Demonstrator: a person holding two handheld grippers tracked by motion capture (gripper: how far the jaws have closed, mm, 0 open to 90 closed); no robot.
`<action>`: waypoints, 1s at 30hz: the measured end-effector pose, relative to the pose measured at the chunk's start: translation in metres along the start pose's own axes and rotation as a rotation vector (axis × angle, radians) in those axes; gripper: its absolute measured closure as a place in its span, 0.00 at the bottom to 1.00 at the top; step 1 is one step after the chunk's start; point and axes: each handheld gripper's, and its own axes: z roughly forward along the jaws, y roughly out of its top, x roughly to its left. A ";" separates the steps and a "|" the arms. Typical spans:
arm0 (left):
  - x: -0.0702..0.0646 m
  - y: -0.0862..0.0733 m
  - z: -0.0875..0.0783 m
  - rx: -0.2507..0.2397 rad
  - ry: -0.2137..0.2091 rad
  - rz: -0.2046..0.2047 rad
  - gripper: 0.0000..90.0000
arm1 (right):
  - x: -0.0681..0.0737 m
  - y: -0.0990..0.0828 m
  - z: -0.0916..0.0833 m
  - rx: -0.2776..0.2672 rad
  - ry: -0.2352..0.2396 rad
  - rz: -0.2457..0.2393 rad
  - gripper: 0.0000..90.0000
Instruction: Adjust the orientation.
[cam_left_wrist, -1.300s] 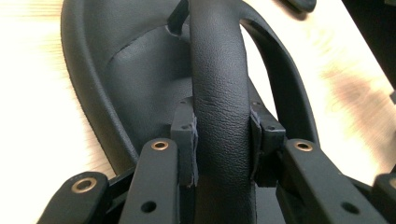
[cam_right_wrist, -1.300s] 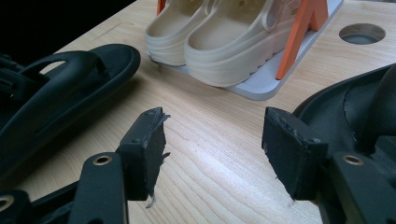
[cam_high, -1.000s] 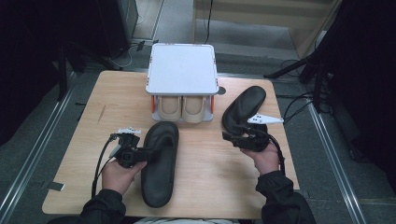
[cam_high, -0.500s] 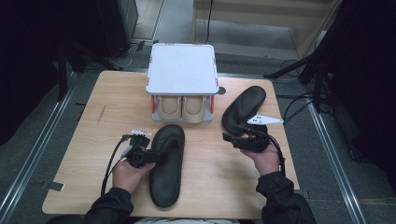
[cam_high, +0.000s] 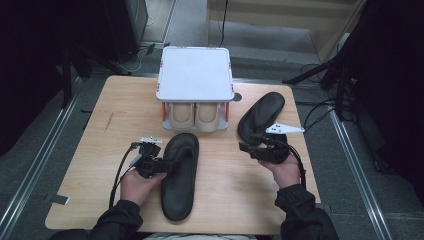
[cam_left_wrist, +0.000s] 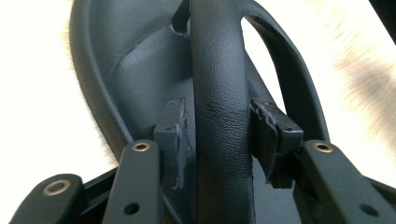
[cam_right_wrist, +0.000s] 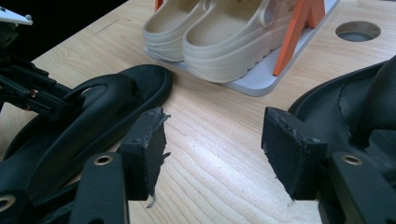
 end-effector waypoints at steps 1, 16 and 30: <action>0.000 0.000 -0.001 -0.003 0.003 0.002 0.62 | 0.000 0.000 0.000 -0.003 0.000 0.000 0.45; -0.002 0.007 -0.032 -0.033 -0.012 0.022 0.51 | -0.015 0.002 -0.007 0.000 -0.027 0.027 0.49; 0.024 0.014 -0.045 -0.038 0.027 0.015 0.46 | -0.059 0.007 -0.008 0.022 -0.124 0.063 0.72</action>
